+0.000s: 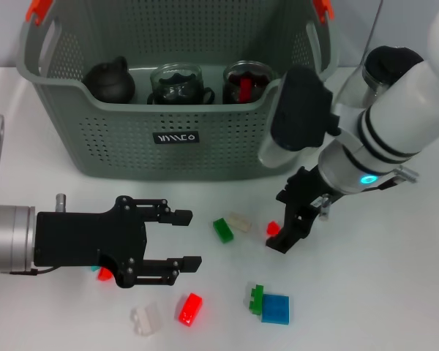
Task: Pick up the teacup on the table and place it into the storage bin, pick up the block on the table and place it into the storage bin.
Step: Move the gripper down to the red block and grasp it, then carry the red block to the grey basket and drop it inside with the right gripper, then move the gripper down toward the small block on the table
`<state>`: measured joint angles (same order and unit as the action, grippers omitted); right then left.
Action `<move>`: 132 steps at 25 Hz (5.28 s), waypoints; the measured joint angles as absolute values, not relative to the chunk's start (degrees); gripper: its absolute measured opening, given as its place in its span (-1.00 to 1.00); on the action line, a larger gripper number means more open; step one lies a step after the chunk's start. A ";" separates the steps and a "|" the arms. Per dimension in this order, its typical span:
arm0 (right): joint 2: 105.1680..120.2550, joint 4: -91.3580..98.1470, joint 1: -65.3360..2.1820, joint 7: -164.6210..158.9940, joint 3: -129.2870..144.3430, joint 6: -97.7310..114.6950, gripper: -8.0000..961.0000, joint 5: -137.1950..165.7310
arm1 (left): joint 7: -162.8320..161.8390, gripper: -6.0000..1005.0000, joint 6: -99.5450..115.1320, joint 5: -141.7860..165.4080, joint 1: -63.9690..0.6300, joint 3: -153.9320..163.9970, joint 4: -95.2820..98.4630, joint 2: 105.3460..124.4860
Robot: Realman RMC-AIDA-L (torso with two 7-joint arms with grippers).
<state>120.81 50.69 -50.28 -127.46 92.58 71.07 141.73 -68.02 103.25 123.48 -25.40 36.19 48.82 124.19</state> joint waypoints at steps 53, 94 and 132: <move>120.94 46.72 -50.96 -132.53 99.58 64.85 -0.39 139.21 | -67.50 0.35 102.73 123.84 -25.14 36.12 48.86 124.19; 116.40 77.79 -57.98 -133.47 56.59 89.31 -0.61 125.31 | -67.41 0.35 103.78 124.74 -23.75 33.62 48.86 124.28; 112.67 71.56 -49.68 -119.20 56.07 101.96 0.72 113.93 | -67.43 0.35 103.85 124.23 -23.94 33.40 48.78 124.23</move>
